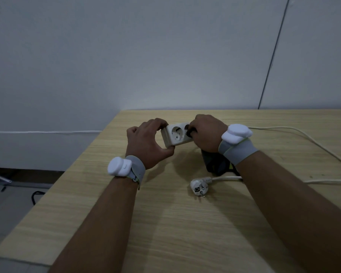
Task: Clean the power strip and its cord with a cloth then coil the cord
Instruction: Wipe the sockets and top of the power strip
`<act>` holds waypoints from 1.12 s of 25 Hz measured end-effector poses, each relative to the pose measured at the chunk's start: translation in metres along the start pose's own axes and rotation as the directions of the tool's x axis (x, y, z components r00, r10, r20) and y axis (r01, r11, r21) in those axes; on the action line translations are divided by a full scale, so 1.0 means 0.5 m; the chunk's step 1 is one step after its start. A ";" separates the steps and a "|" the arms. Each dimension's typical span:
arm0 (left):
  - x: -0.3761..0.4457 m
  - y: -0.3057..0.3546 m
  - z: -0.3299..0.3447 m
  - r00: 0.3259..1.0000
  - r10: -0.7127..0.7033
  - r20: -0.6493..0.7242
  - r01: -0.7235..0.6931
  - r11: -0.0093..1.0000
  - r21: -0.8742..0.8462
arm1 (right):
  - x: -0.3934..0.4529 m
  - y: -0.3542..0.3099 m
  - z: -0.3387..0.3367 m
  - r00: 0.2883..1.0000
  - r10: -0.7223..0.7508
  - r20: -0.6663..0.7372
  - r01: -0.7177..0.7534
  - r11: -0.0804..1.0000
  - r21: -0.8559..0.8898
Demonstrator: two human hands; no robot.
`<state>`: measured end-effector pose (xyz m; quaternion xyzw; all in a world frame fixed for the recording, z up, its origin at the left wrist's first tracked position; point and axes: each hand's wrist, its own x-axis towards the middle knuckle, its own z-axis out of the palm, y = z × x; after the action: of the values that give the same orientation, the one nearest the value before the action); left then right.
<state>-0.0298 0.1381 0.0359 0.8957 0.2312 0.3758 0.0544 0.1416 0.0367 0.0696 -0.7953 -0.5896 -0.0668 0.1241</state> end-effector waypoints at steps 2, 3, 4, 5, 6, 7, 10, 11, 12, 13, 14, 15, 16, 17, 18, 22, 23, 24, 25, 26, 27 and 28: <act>-0.001 -0.005 -0.001 1.000 -0.006 0.011 0.006 1.000 -0.009 | 0.003 0.011 -0.006 0.998 0.039 0.041 -0.046 0.979 0.197; -0.002 -0.007 -0.001 1.000 -0.012 0.012 0.012 1.000 -0.018 | 0.001 0.022 -0.014 0.996 0.076 0.047 -0.087 0.945 0.317; -0.001 -0.008 -0.002 1.000 -0.015 0.011 0.016 1.000 -0.026 | -0.002 0.036 -0.023 0.992 0.118 0.038 -0.123 0.895 0.430; 0.000 -0.008 -0.002 1.000 -0.019 0.011 0.019 0.999 -0.032 | -0.005 0.054 -0.031 0.988 0.155 0.010 -0.139 0.851 0.507; 0.001 -0.008 -0.001 1.000 -0.024 0.012 0.025 0.999 -0.038 | -0.007 0.072 -0.039 0.984 0.173 -0.046 -0.126 0.849 0.514; 0.001 -0.007 -0.001 0.999 -0.030 0.013 0.030 0.999 -0.042 | -0.008 0.089 -0.044 0.978 0.173 -0.114 -0.103 0.884 0.456; 0.001 -0.006 -0.001 0.999 -0.040 0.009 0.040 0.998 -0.049 | -0.009 0.117 -0.050 0.975 0.097 -0.200 -0.049 0.971 0.233; 0.001 -0.005 -0.001 0.999 -0.041 0.006 0.042 0.998 -0.052 | -0.009 0.118 -0.046 0.981 0.051 -0.186 -0.016 0.982 0.189; 0.000 -0.005 -0.001 0.999 -0.044 0.005 0.044 0.997 -0.058 | -0.008 0.113 -0.040 0.986 0.007 -0.165 0.018 0.988 0.151; 0.001 -0.004 0.000 0.999 -0.043 0.006 0.043 0.997 -0.064 | -0.007 0.107 -0.033 0.989 -0.032 -0.146 0.049 0.992 0.119; 0.000 -0.004 0.000 0.999 -0.039 0.004 0.039 0.997 -0.069 | -0.007 0.100 -0.028 0.990 -0.058 -0.126 0.070 0.993 0.094; 0.000 -0.004 0.000 1.000 -0.031 0.001 0.031 0.997 -0.071 | -0.007 0.096 -0.024 0.992 -0.072 -0.109 0.079 0.995 0.067; 0.000 -0.003 0.001 1.000 -0.023 -0.003 0.022 0.997 -0.070 | -0.007 0.093 -0.019 0.993 -0.068 -0.092 0.071 0.997 0.032; 0.001 -0.001 0.001 1.000 -0.014 -0.007 0.013 0.998 -0.066 | -0.007 0.090 -0.012 0.996 -0.043 -0.082 0.042 0.999 -0.010; 0.002 0.001 0.002 1.000 -0.005 -0.013 0.004 0.998 -0.057 | -0.004 0.087 -0.004 0.997 -0.003 -0.082 -0.001 0.999 -0.053; 0.003 0.011 0.009 0.999 0.028 -0.031 -0.027 1.000 0.007 | 0.016 0.063 0.024 0.988 0.150 -0.033 -0.152 0.985 -0.076; 0.003 0.011 0.009 0.999 0.033 -0.032 -0.032 0.999 0.018 | 0.019 0.065 0.023 0.987 0.163 -0.004 -0.163 0.986 -0.023; 0.004 0.009 0.008 0.999 0.033 -0.032 -0.033 0.999 0.021 | 0.019 0.070 0.018 0.987 0.161 0.020 -0.162 0.986 0.046; 0.004 0.008 0.007 0.999 0.028 -0.033 -0.027 0.999 0.017 | 0.015 0.078 0.011 0.988 0.151 0.027 -0.153 0.980 0.125; 0.005 0.008 0.006 0.999 0.019 -0.035 -0.019 1.000 0.011 | 0.009 0.084 0.002 0.990 0.142 0.008 -0.140 0.968 0.208; 0.006 0.007 0.005 0.999 0.011 -0.035 -0.011 1.000 0.005 | 0.002 0.089 -0.005 0.990 0.138 -0.037 -0.122 0.952 0.280; 0.007 0.008 0.006 0.999 0.005 -0.036 -0.005 1.000 -0.002 | -0.001 0.094 -0.010 0.987 0.127 -0.103 -0.091 0.948 0.305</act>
<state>-0.0241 0.1365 0.0370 0.8894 0.2297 0.3920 0.0501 0.1864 0.0218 0.0685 -0.7932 -0.5394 -0.0180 0.2820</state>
